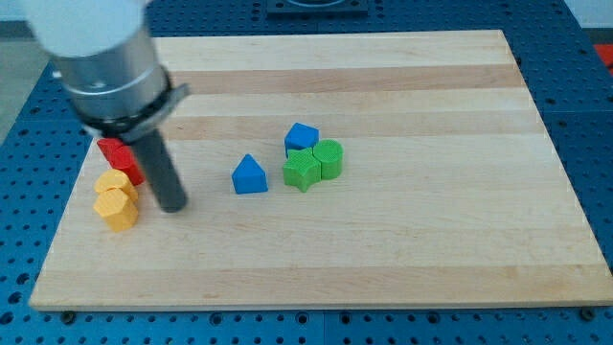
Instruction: Slide the blue triangle closer to the green star
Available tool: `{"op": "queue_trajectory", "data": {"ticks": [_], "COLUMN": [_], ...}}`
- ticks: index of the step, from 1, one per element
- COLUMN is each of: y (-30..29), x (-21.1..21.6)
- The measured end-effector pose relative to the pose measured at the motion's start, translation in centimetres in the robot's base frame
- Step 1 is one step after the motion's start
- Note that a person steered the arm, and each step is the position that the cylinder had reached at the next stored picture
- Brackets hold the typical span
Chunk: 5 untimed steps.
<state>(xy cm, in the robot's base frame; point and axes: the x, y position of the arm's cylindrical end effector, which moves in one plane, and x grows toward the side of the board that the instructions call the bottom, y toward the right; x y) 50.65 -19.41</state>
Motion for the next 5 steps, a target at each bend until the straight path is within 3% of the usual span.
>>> {"op": "queue_trajectory", "data": {"ticks": [2,5], "y": [-0.3,6.4], "x": [-2.4,-3.4]}}
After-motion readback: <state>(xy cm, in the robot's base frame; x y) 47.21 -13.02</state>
